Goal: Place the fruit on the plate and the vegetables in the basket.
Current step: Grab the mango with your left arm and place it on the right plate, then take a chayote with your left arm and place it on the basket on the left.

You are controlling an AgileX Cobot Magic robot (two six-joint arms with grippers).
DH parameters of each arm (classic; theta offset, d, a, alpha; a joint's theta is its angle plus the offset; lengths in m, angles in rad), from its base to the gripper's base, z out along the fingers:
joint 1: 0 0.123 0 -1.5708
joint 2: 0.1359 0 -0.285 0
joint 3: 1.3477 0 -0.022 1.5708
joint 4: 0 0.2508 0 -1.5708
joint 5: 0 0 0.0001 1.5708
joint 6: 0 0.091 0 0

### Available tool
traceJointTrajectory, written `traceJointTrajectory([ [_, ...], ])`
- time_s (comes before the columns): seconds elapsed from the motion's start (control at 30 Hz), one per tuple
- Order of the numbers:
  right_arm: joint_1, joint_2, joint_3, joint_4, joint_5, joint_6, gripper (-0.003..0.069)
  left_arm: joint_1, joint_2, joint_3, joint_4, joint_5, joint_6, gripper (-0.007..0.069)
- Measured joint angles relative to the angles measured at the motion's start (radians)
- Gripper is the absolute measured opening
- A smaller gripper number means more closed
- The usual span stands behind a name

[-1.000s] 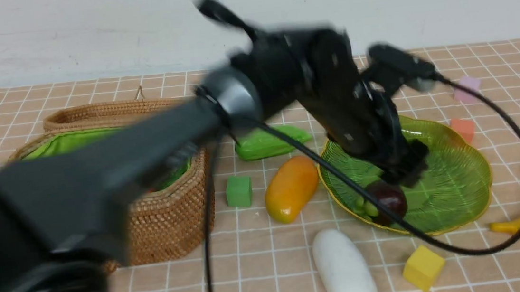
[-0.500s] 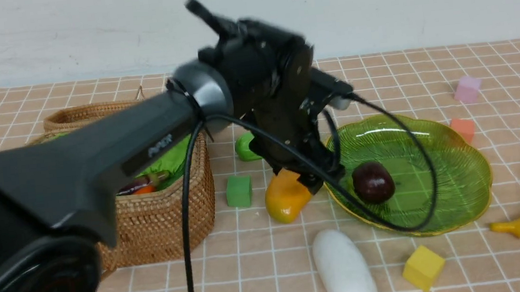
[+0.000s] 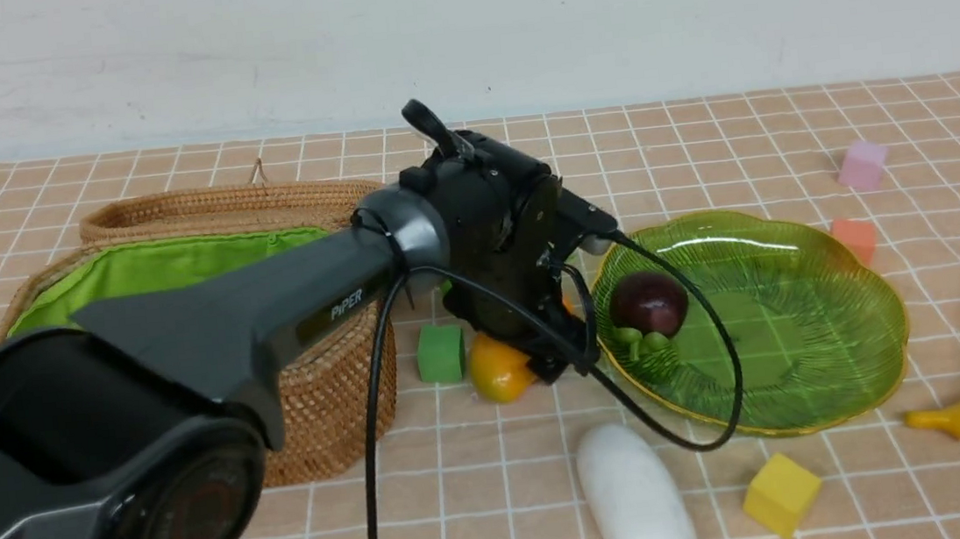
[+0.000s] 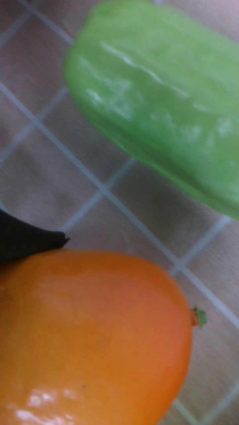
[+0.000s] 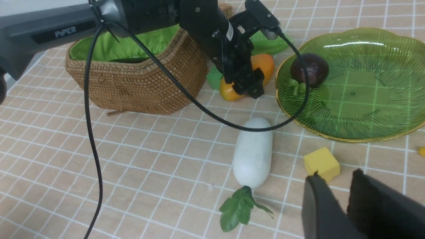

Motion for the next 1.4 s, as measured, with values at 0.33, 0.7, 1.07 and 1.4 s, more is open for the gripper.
traceJointTrajectory([
  [0.33,0.0,0.0,0.0,-0.044,-0.084,-0.024,0.0162,-0.06,-0.118,-0.187,-0.196,0.088,0.137,0.0575],
  [0.7,0.0,0.0,0.0,-0.004,-0.024,-0.024,0.0165,-0.166,0.065,-0.195,-0.459,-0.185,0.409,0.0616],
  [1.07,0.0,0.0,0.0,0.001,0.002,-0.024,0.0172,-0.153,-0.07,-0.193,-0.409,-0.081,0.383,0.0633],
  [1.4,0.0,0.0,0.0,0.001,0.0,-0.024,0.0174,0.029,-0.171,-0.196,-0.293,0.138,0.293,0.0167],
])
